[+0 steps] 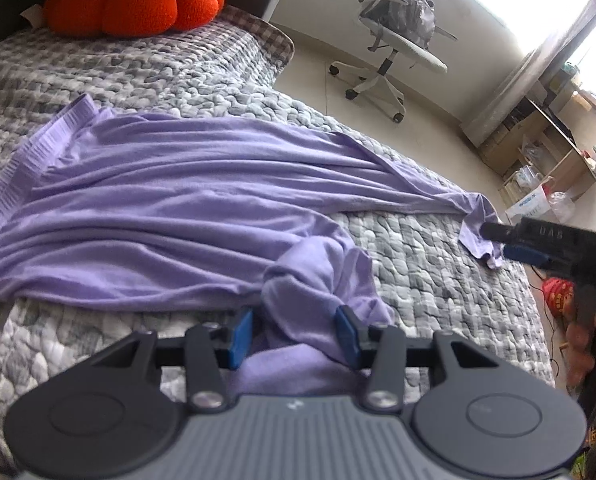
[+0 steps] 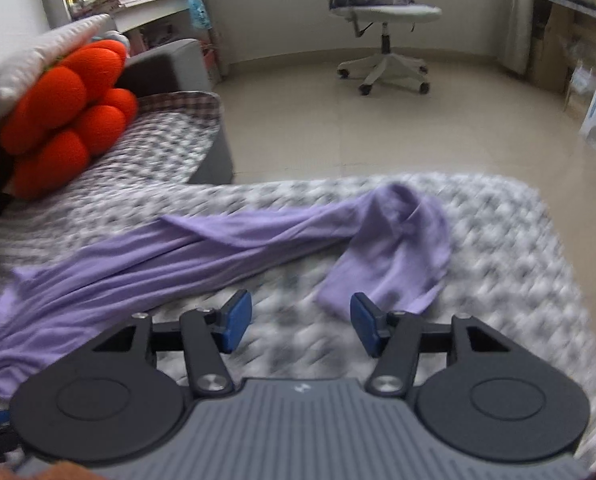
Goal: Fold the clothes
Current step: 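Grasp the shirt fabric with the right gripper and drag it to flatten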
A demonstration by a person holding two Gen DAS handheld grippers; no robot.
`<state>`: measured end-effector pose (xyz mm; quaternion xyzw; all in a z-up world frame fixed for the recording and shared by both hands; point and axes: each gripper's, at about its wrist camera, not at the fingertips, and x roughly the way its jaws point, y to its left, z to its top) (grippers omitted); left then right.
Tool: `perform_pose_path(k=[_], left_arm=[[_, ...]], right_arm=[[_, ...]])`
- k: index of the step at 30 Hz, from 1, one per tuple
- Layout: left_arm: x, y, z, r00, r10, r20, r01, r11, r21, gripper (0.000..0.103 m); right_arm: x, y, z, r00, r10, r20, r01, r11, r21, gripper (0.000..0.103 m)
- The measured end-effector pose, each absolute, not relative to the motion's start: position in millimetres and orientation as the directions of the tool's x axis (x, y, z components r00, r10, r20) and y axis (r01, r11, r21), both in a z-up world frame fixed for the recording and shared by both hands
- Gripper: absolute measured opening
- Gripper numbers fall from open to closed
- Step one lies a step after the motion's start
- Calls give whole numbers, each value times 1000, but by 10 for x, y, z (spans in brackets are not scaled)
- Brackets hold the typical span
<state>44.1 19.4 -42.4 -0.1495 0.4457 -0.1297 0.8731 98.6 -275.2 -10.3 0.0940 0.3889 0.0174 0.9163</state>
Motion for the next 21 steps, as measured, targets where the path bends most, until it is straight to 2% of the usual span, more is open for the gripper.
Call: perform_pose_path(k=[10, 19, 20, 21], left_arm=[[336, 219, -324, 565, -364, -741, 103, 921, -375, 37], [343, 263, -342, 556, -384, -737, 81, 908, -412, 18], [343, 269, -341, 557, -389, -734, 80, 905, -419, 15], [341, 272, -336, 561, -387, -731, 76, 904, -421, 12]], right_arm=[[600, -2338, -204, 640, 269, -720, -36, 946, 322, 59], [502, -2155, -474, 509, 532, -677, -51, 804, 592, 59], [509, -2131, -508, 503, 548, -669, -42, 788, 614, 55], [514, -2112, -553, 505, 557, -660, -32, 776, 630, 45]])
